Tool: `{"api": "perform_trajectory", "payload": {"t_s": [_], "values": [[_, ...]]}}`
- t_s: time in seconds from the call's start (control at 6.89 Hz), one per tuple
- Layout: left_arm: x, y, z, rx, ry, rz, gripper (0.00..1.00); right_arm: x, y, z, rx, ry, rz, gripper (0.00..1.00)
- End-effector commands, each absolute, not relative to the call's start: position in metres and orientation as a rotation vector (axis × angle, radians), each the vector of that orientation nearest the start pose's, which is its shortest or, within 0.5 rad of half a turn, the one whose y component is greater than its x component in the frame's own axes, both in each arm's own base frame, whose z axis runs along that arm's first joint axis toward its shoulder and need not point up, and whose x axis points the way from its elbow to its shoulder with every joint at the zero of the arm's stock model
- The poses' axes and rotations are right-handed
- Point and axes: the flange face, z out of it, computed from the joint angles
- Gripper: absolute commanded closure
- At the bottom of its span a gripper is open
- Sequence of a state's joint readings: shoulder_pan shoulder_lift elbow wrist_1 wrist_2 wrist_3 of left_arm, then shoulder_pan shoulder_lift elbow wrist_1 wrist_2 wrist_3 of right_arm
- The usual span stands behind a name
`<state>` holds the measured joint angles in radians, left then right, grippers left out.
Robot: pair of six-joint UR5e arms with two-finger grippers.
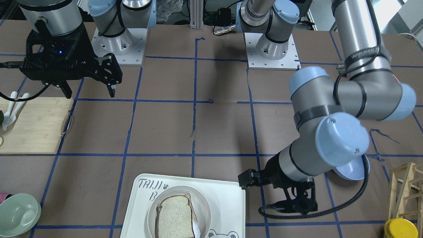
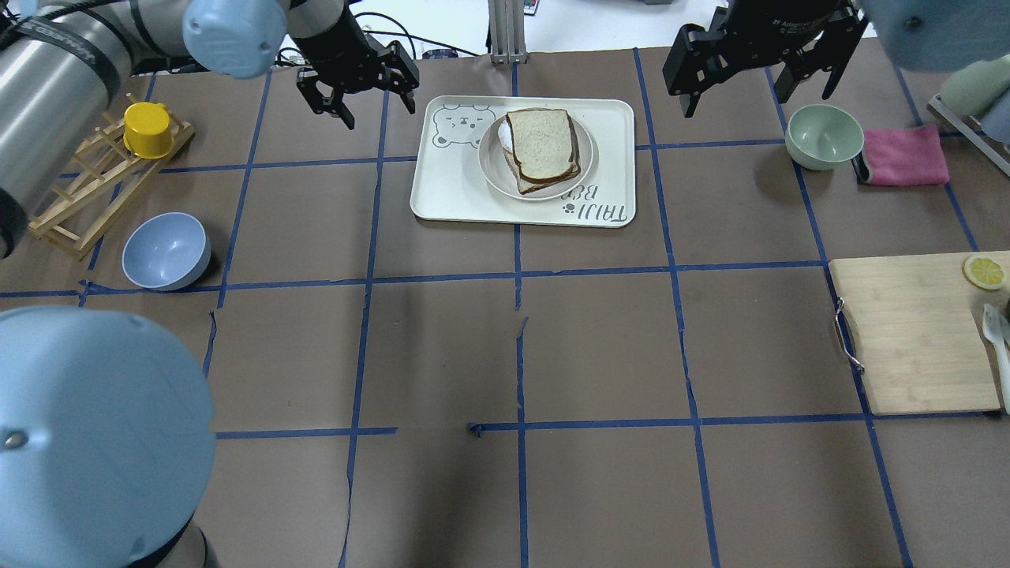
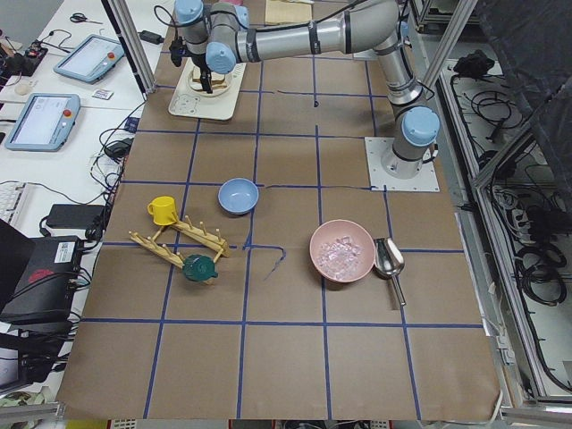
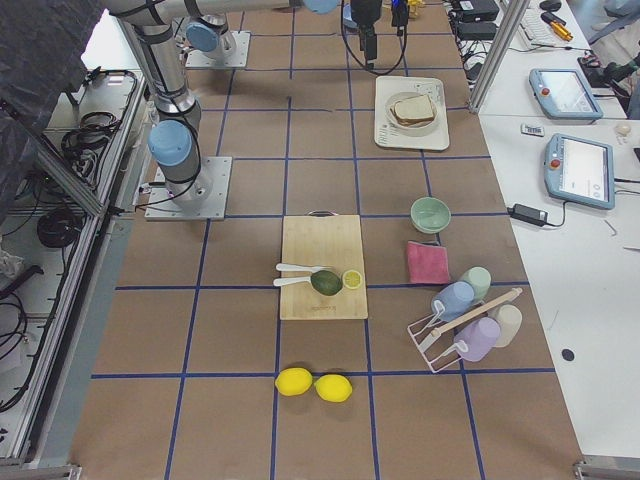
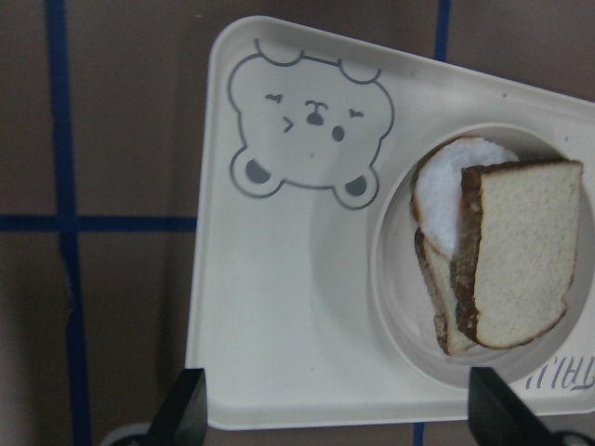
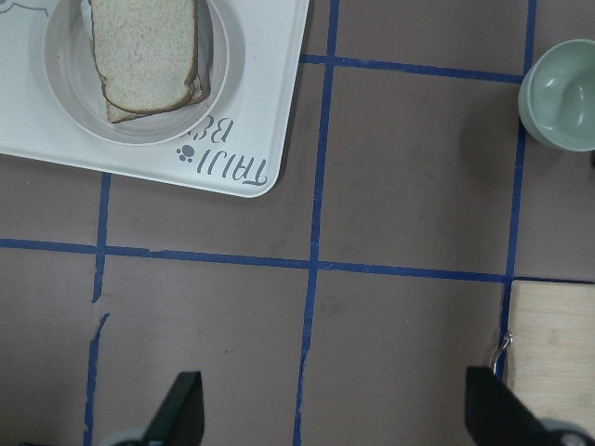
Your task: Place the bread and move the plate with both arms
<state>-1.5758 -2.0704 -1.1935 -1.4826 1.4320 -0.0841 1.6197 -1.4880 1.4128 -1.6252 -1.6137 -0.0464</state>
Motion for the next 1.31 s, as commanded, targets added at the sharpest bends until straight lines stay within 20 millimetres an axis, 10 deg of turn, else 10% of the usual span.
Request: {"api": "perform_trajectory", "payload": {"t_s": [0.0,0.58,1.16], "values": [[-0.108,-0.621,0.463,-0.142,3.18,0.205,0.0,0.156,-0.53,0.53,-0.149,3.174,-0.208,0.0],[-0.109,-0.517,0.468,-0.139,3.158,0.24,0.0,0.156,-0.531,0.533,-0.13,3.163,-0.221,0.0],[-0.109,-0.498,0.473,-0.144,3.159,0.225,0.0,0.157,-0.531,0.531,-0.091,3.162,-0.215,0.0]]}}
